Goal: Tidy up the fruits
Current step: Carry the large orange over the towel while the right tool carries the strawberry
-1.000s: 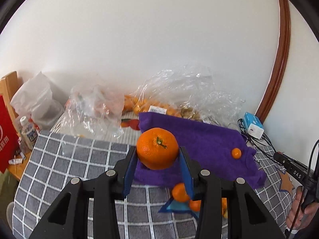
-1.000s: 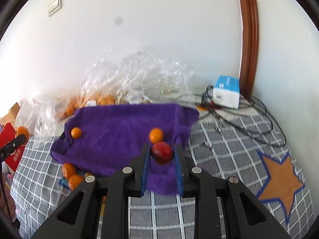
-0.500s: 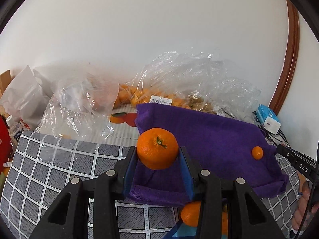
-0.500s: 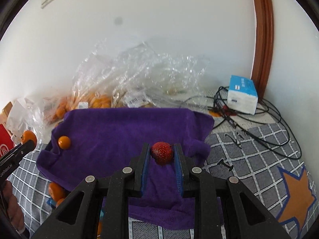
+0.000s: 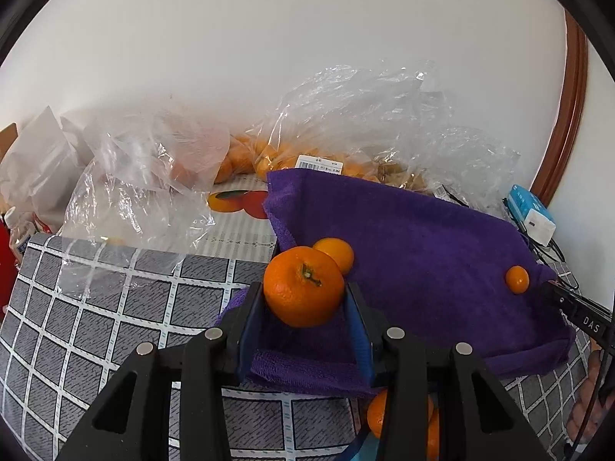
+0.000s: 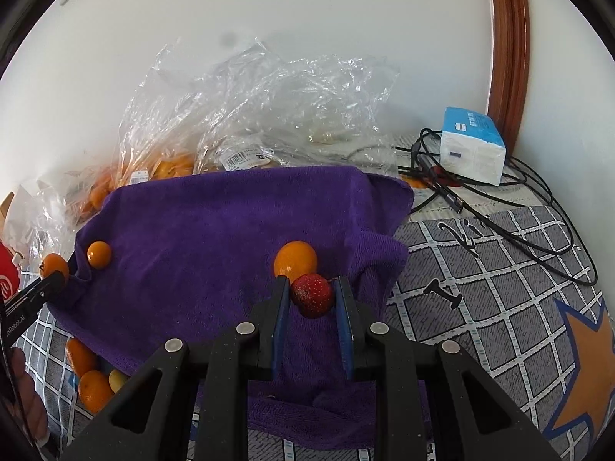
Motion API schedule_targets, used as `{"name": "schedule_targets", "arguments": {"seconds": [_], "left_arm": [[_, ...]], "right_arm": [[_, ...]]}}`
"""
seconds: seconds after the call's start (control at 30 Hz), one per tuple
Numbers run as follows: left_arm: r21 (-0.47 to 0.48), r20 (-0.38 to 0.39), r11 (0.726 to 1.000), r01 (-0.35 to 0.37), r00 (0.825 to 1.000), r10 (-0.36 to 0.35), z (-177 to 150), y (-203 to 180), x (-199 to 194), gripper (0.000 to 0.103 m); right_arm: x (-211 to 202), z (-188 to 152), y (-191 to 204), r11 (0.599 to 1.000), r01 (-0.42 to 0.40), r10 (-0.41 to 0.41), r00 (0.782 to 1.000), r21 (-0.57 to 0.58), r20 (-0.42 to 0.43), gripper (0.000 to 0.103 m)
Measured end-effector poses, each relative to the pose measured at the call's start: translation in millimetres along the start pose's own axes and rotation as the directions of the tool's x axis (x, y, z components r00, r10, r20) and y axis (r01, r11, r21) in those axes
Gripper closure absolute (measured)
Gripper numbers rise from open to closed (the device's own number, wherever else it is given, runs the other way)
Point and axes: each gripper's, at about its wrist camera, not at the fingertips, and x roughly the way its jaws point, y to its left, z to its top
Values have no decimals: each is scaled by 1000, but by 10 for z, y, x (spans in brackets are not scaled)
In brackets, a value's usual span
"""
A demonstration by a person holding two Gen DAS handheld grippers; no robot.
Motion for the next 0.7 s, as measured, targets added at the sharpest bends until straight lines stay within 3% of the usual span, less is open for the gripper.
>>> {"name": "schedule_targets", "arguments": {"seconds": [0.37, 0.7], "left_arm": [[26, -7, 998, 54, 999, -54, -20, -75, -33, 63], [69, -48, 997, 23, 999, -20, -67, -153, 46, 63]], "right_arm": [[110, -82, 183, 998, -6, 3, 999, -63, -44, 80], [204, -166, 280, 995, 13, -21, 996, -102, -83, 80]]}}
